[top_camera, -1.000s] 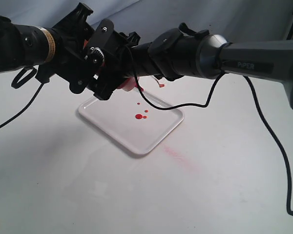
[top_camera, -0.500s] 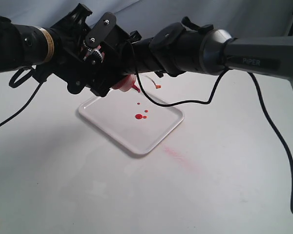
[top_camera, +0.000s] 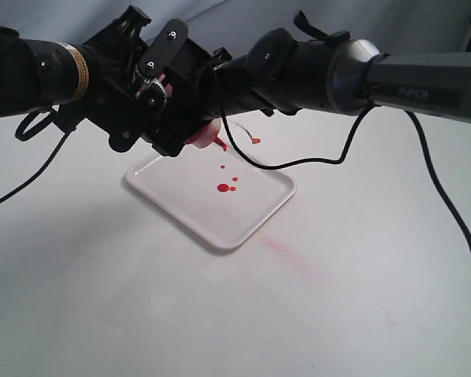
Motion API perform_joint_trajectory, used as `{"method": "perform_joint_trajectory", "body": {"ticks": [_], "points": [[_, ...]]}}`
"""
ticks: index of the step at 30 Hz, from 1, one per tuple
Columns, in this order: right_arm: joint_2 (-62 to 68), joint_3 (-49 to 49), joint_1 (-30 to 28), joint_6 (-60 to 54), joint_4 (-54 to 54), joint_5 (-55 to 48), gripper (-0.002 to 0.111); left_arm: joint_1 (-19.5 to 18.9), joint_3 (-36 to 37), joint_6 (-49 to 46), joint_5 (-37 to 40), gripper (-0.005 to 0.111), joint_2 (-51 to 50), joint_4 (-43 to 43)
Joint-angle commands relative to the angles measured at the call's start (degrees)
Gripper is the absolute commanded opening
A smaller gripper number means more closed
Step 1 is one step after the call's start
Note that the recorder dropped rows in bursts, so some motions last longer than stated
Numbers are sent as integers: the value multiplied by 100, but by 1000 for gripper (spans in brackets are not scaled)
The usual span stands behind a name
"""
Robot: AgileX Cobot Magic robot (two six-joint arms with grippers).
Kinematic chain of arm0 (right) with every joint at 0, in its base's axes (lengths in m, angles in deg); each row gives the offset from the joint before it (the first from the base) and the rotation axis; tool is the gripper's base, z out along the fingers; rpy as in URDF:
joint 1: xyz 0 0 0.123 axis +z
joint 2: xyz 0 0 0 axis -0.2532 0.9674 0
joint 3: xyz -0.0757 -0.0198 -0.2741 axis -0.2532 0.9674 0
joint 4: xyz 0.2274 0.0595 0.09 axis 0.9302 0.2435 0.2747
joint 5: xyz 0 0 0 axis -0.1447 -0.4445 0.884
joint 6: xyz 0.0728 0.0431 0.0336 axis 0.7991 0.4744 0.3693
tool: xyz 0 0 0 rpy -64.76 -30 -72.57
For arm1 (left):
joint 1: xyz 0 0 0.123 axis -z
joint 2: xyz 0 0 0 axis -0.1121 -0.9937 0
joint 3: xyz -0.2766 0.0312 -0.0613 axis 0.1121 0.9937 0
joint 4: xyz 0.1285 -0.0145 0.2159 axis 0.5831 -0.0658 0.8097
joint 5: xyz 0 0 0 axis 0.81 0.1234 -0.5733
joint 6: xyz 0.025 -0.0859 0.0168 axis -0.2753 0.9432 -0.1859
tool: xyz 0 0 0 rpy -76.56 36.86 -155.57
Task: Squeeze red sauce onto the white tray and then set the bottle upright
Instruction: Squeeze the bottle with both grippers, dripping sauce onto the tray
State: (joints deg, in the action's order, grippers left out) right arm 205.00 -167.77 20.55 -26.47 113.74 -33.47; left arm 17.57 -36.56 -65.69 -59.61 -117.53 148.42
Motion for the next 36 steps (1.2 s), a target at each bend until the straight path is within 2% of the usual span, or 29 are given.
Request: {"method": "perform_joint_trajectory", "body": {"ticks": [1,10,16,28,29,34,36], "points": [[-203,17,26,-78,-197,-449,94,-10,-58,81,101,0,197,137],[-203,17,26,-77,-197,-439,93,-10,-58,97,55,0,399,137],[-203,17,26,-77,-197,-349,85,-10,-58,97,42,0,401,137],[-203,17,26,-77,-197,-137,46,-10,-58,97,42,0,401,137],[-203,17,26,-77,-197,-148,41,-10,-58,97,42,0,401,137],[-203,17,26,-77,-197,-161,1,-10,-58,97,42,0,401,137],[-203,17,26,-67,-197,-161,0,-10,-58,120,43,0,401,115]]}}
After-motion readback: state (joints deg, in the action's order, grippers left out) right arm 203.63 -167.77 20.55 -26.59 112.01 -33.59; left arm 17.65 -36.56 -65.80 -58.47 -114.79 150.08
